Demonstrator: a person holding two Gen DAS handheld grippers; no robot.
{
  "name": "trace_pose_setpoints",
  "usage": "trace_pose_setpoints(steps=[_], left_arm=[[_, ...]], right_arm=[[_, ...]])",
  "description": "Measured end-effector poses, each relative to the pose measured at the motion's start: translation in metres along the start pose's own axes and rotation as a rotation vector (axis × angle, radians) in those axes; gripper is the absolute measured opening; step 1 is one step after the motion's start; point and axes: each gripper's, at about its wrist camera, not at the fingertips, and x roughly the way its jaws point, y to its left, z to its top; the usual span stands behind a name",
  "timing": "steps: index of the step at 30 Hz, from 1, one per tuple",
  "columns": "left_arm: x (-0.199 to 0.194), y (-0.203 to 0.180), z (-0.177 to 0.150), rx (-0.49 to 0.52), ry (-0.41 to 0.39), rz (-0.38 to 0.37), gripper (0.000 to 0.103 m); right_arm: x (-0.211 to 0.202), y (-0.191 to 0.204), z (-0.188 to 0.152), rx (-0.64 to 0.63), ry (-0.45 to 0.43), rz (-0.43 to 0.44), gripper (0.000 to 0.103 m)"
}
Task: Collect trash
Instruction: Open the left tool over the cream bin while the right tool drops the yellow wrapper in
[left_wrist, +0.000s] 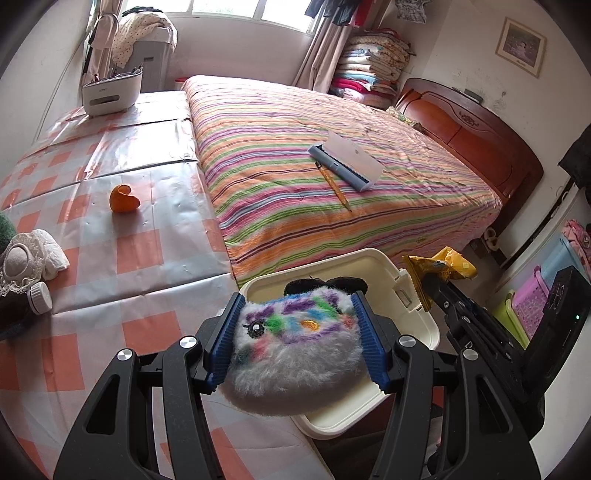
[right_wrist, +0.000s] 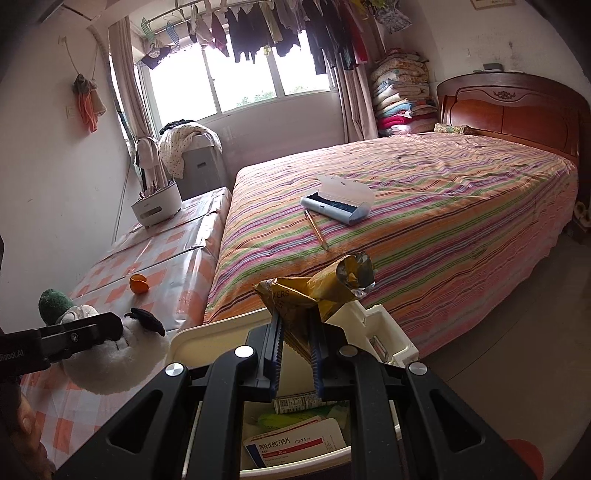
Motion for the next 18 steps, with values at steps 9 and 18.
trace_pose_setpoints(steps=[9, 18], left_arm=[[-0.002, -0.025, -0.001, 0.037, -0.004, -0.016, 0.057], [0.0, -0.032, -0.001, 0.05, 0.0, -0.014, 0.058]], right_arm=[[-0.004, -0.019, -0.005, 0.044, -0.001, -0.057, 0.016], [-0.014, -0.031, -0.001, 0.111, -0.061, -0.062, 0.064]])
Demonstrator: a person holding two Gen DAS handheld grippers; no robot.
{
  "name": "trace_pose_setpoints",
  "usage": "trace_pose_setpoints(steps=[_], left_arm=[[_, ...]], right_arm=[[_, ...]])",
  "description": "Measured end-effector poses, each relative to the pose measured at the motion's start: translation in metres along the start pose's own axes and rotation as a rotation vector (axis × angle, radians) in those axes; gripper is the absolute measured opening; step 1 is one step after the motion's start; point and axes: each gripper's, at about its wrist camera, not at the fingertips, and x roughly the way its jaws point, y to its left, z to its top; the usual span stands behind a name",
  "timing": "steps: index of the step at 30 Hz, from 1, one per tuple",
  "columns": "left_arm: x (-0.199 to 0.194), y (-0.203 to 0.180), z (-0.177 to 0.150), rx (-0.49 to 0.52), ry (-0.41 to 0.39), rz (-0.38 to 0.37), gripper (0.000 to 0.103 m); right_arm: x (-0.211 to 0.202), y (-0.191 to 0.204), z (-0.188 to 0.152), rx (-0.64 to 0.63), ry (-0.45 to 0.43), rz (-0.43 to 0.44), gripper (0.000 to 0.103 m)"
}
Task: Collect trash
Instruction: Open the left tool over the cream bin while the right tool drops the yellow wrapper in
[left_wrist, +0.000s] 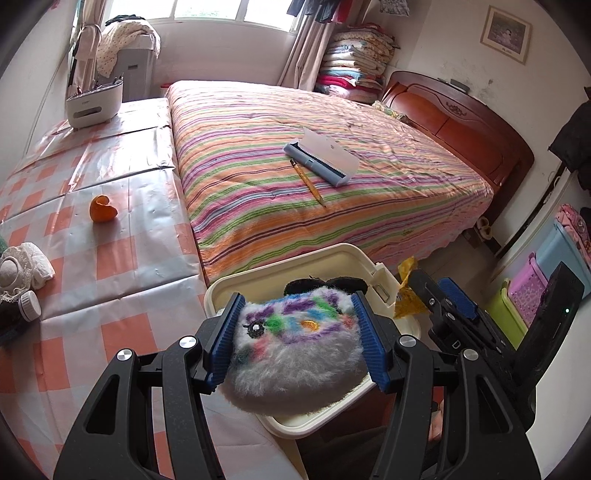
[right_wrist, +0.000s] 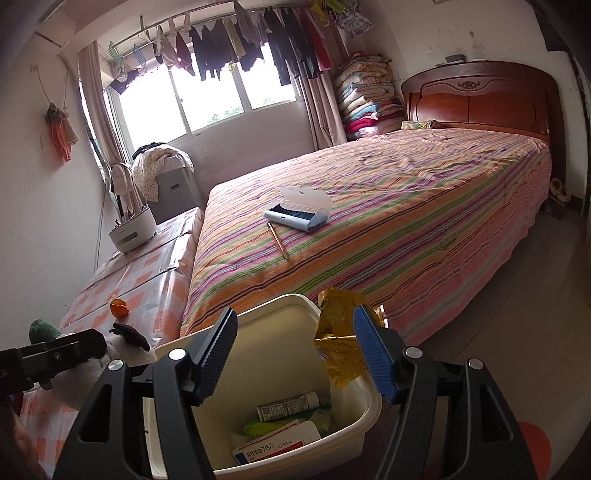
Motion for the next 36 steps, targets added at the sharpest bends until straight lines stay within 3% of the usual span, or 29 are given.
trace_pose_setpoints(steps=[15, 21, 27, 31, 36], left_arm=[[0.008, -0.013, 0.009, 0.022, -0.007, -0.025, 0.059], [0.013, -0.013, 0.009, 0.009, -0.014, -0.014, 0.07], [0.011, -0.008, 0.012, 0.0, -0.019, -0.005, 0.072], [-0.003, -0.003, 0.015, -0.001, -0.057, 0.037, 0.086], [-0.02, 0.008, 0.022, -0.019, -0.103, 0.062, 0.087]], right_arm=[[-0.007, -0.014, 0.006, 0.076, -0.046, -0.001, 0.064], [-0.008, -0.017, 0.006, 0.09, -0.049, -0.001, 0.064], [-0.009, -0.015, 0.006, 0.087, -0.052, 0.007, 0.064], [-0.01, -0.015, 0.006, 0.091, -0.057, 0.007, 0.064], [-0.011, -0.016, 0.006, 0.092, -0.066, 0.006, 0.064]])
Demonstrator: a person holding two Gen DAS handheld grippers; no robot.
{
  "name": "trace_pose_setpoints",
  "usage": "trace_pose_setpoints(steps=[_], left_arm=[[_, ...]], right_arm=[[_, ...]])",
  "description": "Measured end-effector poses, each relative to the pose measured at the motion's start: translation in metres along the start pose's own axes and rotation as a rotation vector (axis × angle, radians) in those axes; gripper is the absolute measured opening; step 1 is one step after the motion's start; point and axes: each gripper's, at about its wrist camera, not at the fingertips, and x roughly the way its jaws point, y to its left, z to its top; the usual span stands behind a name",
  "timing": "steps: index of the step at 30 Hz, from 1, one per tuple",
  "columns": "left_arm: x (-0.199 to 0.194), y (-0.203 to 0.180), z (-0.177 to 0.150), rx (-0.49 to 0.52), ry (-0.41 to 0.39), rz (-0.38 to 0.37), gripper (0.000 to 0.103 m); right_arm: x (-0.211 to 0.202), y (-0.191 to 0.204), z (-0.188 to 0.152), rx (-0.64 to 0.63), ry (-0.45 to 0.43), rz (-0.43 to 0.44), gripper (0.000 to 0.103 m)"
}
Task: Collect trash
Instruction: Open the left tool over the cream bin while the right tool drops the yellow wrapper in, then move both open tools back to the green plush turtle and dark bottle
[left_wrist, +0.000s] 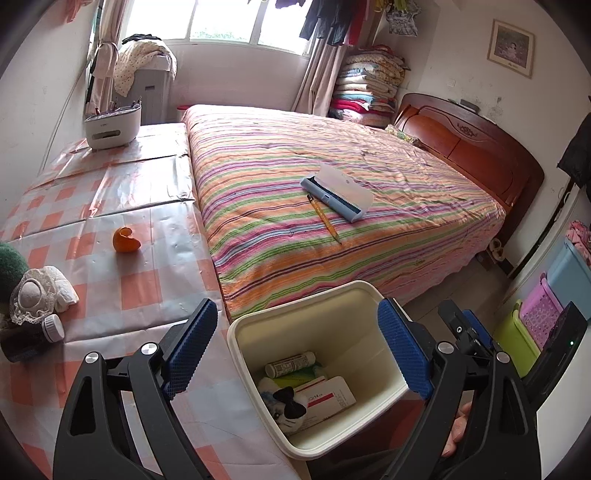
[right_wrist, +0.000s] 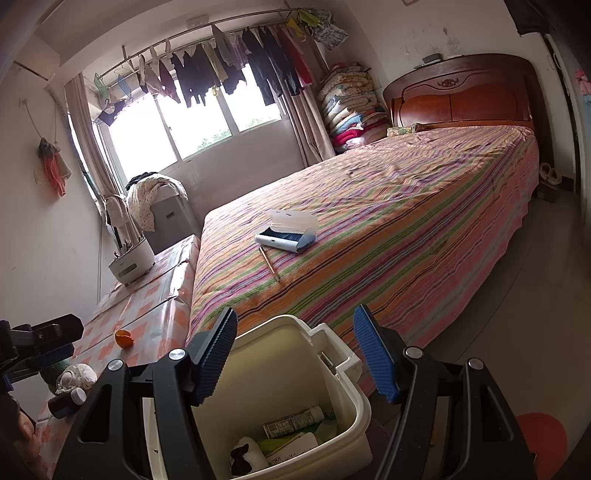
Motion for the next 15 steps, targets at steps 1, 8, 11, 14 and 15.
trace_pose_setpoints(steps=[1, 8, 11, 14, 15], left_arm=[[-0.001, 0.003, 0.002, -0.01, -0.003, -0.001, 0.087], [-0.003, 0.029, 0.006, -0.075, -0.007, 0.024, 0.087], [-0.002, 0.038, 0.005, -0.092, 0.002, 0.029, 0.087], [-0.001, 0.044, 0.004, -0.106, 0.009, 0.039, 0.087], [0.0, 0.046, 0.003, -0.108, 0.014, 0.041, 0.087]], right_arm=[[0.0, 0.0, 0.0, 0.002, 0.001, 0.001, 0.064], [0.003, 0.005, 0.0, -0.003, 0.012, 0.023, 0.064], [0.006, 0.007, -0.001, -0.004, 0.024, 0.035, 0.064], [0.008, 0.013, -0.002, -0.014, 0.029, 0.044, 0.064], [0.009, 0.014, -0.003, -0.017, 0.031, 0.047, 0.064]])
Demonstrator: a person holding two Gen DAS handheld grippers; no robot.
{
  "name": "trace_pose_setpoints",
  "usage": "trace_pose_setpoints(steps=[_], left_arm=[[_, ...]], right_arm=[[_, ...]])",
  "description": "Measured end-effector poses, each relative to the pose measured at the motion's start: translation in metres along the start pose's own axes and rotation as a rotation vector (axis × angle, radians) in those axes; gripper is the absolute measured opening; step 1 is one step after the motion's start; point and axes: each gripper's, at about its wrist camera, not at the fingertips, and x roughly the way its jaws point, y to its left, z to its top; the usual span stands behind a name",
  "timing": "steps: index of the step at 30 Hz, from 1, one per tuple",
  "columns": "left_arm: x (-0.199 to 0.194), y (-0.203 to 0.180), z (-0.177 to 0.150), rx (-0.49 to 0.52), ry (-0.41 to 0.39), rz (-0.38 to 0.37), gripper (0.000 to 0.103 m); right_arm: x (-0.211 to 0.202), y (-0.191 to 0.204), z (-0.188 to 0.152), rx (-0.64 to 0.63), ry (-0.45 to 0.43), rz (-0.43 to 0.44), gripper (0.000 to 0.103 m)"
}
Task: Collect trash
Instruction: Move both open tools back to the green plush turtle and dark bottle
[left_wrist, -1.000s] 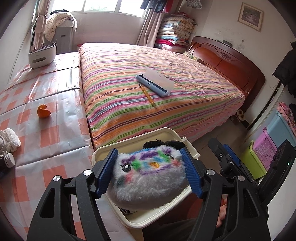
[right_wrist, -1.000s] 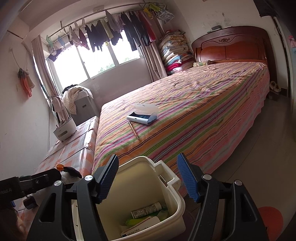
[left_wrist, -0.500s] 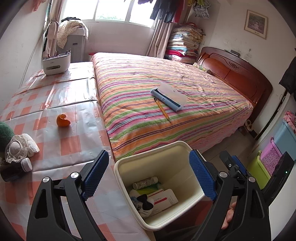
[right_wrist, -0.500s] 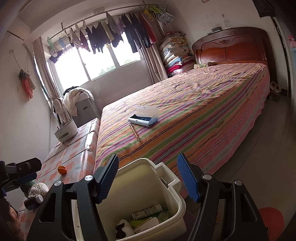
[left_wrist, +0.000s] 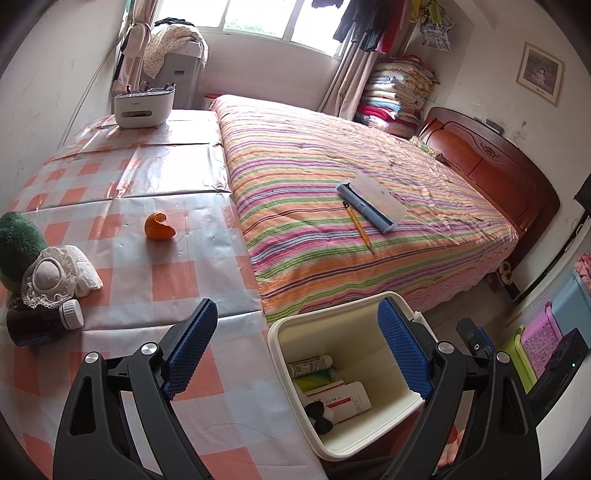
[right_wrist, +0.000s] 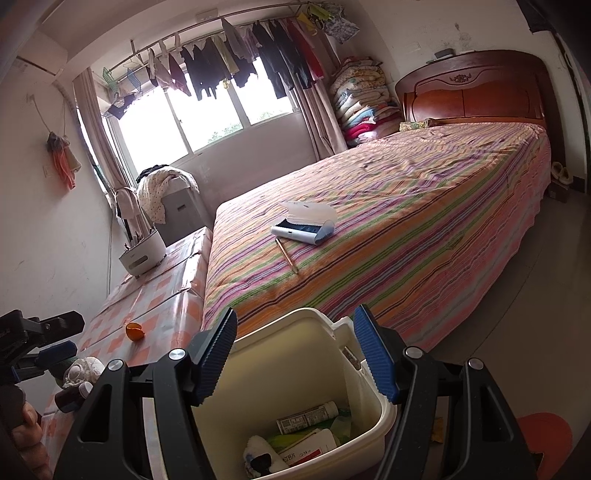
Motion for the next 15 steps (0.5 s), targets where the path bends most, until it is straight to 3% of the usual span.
trace_pose_setpoints(steps=[12, 15], left_arm=[[-0.009, 0.025, 0.0, -0.041, -0.003, 0.031, 0.087], [-0.009, 0.03, -0.001, -0.051, -0.001, 0.038, 0.087]], right_arm=[[0.004, 0.017, -0.004, -0.005, 0.006, 0.019, 0.064], [0.006, 0.038, -0.008, -0.042, 0.013, 0.067, 0.064]])
